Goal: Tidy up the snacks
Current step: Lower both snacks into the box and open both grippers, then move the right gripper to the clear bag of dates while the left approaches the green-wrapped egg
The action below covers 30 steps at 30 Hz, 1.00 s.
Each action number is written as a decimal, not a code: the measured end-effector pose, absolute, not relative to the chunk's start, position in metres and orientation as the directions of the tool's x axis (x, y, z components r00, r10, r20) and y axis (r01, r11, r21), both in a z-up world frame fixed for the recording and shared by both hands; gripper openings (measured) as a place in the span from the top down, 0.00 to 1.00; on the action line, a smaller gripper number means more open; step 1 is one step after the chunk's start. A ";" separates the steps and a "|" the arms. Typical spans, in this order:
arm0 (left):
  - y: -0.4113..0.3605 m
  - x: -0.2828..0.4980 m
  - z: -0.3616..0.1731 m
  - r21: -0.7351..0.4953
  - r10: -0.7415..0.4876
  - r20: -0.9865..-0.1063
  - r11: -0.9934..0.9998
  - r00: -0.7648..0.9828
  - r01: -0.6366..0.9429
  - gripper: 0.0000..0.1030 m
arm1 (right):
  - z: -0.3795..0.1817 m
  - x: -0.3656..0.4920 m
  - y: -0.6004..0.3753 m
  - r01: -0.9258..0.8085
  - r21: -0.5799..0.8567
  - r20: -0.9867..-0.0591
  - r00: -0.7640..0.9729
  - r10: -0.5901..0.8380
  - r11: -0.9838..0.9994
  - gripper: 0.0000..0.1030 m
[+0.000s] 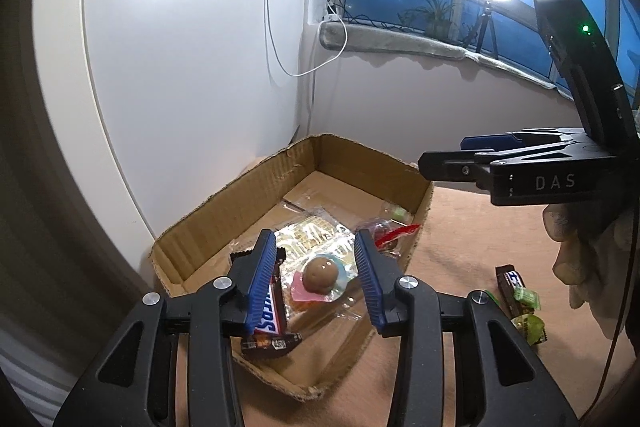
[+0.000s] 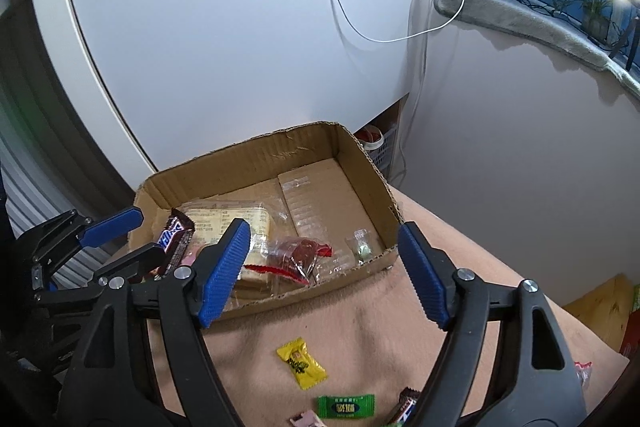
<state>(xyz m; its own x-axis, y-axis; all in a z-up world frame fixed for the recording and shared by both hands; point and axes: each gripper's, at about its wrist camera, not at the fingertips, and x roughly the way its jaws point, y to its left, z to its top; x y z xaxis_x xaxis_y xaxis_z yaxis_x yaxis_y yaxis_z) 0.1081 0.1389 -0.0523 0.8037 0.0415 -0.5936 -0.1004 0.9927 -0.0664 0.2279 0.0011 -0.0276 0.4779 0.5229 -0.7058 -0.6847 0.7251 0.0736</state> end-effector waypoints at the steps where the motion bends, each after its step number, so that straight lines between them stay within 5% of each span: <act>1: 0.138 0.106 -0.051 -0.067 0.040 -0.593 0.993 0.805 -0.099 0.62 | -0.026 0.226 -0.001 -0.684 0.073 -0.704 0.480 0.523 0.726 0.22; 4: 0.134 0.100 -0.048 -0.072 0.035 -0.588 0.993 0.808 -0.095 0.61 | -0.022 0.217 -0.012 -0.681 0.067 -0.692 0.495 0.526 0.729 0.12; 25: 0.063 0.071 -0.061 -0.184 -0.145 -0.602 0.982 0.785 0.040 0.60 | -0.012 0.169 -0.179 -0.523 0.097 -0.615 0.637 0.464 0.847 0.12; 28: 0.050 0.068 -0.064 -0.211 -0.182 -0.600 0.975 0.779 0.065 0.46 | -0.016 0.165 -0.211 -0.476 0.103 -0.616 0.659 0.432 0.874 0.12; 30: 0.040 0.068 -0.068 -0.226 -0.207 -0.606 0.970 0.768 0.083 0.46 | -0.020 0.166 -0.232 -0.444 0.110 -0.620 0.669 0.410 0.889 0.12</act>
<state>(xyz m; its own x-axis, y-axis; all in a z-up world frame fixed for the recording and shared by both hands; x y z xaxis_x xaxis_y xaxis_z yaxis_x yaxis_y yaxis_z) 0.0683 0.0399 -0.0680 0.7681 -0.2074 -0.6059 0.0834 0.9705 -0.2264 0.1655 -0.2324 -0.0197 0.6692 0.4103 -0.6195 -0.4437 0.8894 0.1097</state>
